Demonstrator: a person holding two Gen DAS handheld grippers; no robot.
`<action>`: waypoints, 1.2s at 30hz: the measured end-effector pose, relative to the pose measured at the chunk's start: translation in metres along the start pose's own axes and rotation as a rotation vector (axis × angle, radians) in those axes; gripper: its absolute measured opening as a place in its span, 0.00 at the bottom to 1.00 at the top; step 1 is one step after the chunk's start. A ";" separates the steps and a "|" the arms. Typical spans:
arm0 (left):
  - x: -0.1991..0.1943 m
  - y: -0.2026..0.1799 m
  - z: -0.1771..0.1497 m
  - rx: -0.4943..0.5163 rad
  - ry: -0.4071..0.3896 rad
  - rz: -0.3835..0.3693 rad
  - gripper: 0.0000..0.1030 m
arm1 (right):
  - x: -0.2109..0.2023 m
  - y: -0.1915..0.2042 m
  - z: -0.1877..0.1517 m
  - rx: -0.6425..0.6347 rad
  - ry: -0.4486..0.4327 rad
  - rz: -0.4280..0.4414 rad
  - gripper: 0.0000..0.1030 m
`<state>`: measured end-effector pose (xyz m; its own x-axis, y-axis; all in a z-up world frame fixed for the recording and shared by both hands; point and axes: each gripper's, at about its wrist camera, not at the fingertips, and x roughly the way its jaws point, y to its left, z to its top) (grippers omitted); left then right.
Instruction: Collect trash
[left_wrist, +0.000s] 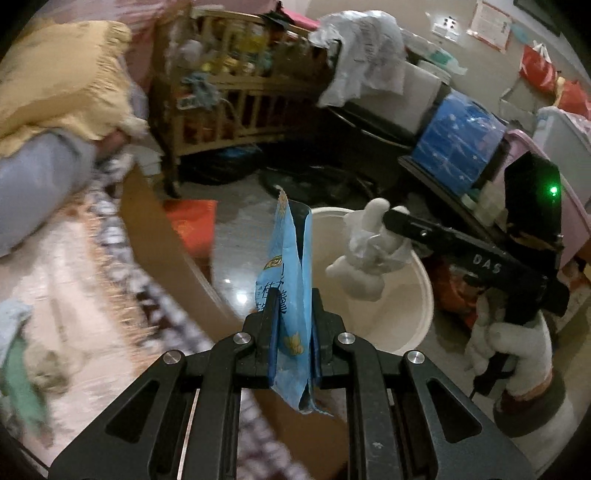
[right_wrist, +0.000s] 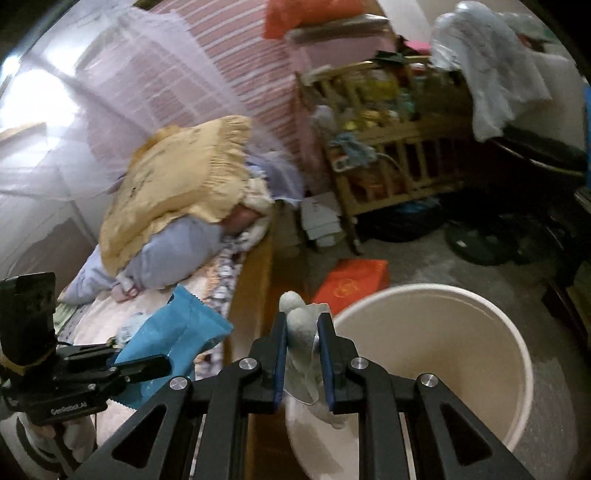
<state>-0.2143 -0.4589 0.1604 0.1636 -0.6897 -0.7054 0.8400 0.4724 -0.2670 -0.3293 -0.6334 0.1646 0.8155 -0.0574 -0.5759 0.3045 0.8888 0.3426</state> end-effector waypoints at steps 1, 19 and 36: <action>0.009 -0.006 0.002 -0.001 0.010 -0.026 0.11 | 0.000 -0.005 -0.001 0.004 0.002 -0.012 0.15; -0.003 0.024 -0.011 -0.104 -0.020 0.053 0.48 | 0.010 -0.003 -0.015 0.018 0.058 -0.077 0.41; -0.134 0.130 -0.094 -0.267 -0.109 0.462 0.48 | 0.079 0.184 -0.055 -0.204 0.194 0.181 0.62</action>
<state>-0.1757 -0.2531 0.1583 0.5495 -0.4231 -0.7205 0.5096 0.8531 -0.1123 -0.2362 -0.4495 0.1410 0.7325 0.1801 -0.6565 0.0422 0.9505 0.3078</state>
